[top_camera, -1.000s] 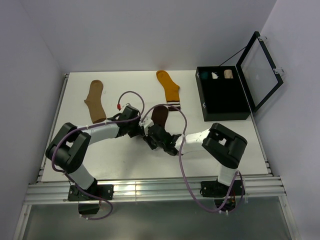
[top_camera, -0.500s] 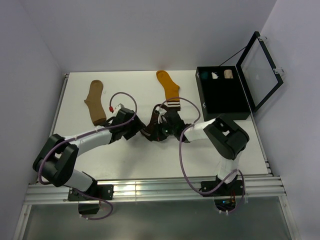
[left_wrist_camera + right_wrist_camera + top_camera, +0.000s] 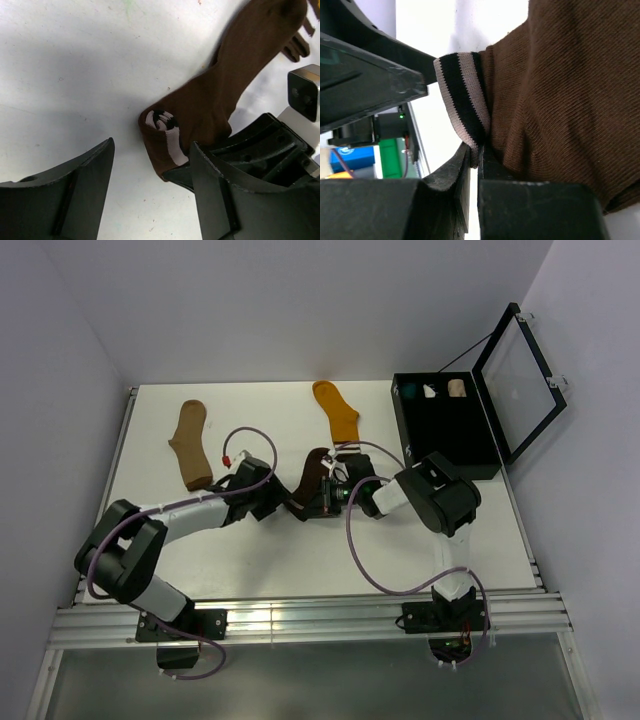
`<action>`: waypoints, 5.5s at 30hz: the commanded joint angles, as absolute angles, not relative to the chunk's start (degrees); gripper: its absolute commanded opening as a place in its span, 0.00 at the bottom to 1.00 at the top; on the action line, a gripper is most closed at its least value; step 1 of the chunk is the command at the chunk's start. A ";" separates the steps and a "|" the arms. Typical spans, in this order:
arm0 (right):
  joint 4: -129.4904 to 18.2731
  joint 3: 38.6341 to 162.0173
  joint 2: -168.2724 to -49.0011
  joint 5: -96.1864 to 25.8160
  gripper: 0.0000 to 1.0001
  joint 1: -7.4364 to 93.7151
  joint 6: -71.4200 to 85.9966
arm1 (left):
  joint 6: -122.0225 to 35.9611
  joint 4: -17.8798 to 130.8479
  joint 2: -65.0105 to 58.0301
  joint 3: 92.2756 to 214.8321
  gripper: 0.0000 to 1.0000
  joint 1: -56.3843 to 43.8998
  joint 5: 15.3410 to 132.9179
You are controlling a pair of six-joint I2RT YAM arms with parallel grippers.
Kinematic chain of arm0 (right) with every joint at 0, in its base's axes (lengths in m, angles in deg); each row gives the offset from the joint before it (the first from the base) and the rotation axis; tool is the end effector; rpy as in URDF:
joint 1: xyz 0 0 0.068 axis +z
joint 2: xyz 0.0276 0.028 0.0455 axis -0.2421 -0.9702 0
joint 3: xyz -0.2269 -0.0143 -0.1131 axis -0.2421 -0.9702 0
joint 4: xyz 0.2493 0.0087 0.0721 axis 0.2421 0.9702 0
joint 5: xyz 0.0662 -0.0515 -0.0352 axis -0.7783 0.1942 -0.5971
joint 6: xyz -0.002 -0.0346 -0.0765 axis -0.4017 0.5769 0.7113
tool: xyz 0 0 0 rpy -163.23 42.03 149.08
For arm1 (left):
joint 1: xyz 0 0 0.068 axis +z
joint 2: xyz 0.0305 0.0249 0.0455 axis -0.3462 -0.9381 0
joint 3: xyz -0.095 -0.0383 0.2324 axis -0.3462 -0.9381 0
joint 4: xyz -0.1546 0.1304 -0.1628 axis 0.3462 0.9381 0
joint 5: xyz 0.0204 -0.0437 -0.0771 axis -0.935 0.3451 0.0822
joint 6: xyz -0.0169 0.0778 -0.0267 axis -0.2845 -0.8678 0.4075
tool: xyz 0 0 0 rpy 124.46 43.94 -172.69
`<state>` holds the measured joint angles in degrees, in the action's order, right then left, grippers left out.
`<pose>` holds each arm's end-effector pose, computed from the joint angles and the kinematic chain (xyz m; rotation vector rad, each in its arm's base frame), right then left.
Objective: Roll the socks
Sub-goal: Roll the sock at the center of the board.
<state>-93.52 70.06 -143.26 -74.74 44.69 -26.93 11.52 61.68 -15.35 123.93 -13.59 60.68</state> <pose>0.2893 0.2342 0.0574 -0.3379 2.3563 1.5563 0.2713 -0.1740 0.1202 -0.7429 2.4085 -0.6711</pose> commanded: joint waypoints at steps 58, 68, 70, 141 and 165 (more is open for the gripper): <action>-75.98 72.59 -131.79 -6.90 0.35 73.25 12.44 | 2.34 67.64 -26.17 132.45 0.21 -14.46 62.70; -71.85 70.84 -130.04 -17.41 0.00 70.18 5.23 | 3.39 67.20 -23.80 132.01 0.41 -14.46 62.09; -71.59 70.31 -129.42 -25.20 0.00 68.43 2.34 | 4.01 66.85 -22.75 131.40 0.49 -14.46 61.39; -68.60 78.13 -140.85 -66.39 0.00 44.51 -17.10 | 10.52 62.98 -23.44 127.44 0.50 -14.90 57.79; -66.74 74.35 -119.93 -28.62 0.57 60.41 6.43 | 0.78 71.33 -27.14 133.06 0.22 -12.62 62.17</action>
